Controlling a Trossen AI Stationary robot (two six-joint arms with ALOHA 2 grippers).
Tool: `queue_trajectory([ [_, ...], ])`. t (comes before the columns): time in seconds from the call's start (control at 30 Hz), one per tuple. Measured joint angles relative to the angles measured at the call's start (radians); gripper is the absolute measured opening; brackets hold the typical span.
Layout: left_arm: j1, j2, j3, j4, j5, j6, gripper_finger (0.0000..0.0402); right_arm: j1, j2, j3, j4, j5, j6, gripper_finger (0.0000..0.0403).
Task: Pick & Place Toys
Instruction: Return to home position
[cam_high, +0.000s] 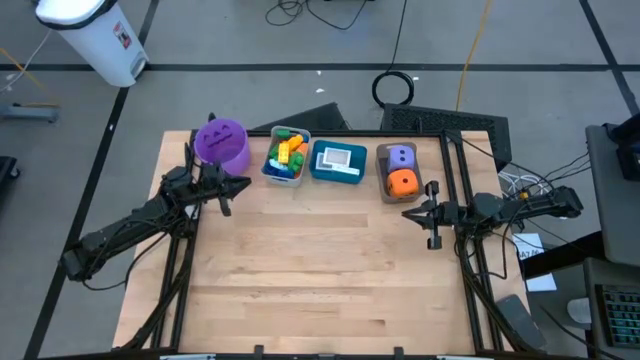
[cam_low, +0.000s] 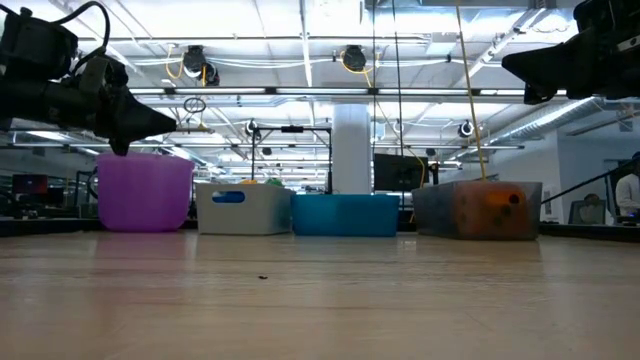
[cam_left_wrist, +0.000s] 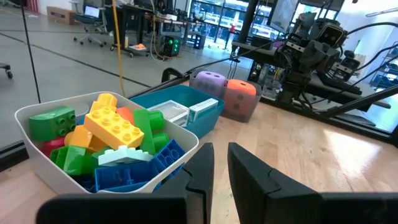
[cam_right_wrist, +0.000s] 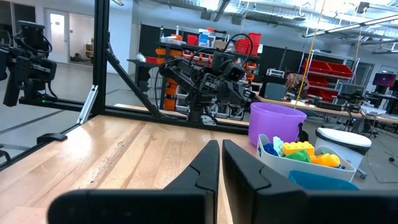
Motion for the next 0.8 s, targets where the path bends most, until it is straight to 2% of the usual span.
queue_trajectory([
  [0.8,0.000,0.000,0.000,0.000,0.000,0.000,0.0053,0.000,0.000,0.000,0.000,0.000,0.000,0.0013],
])
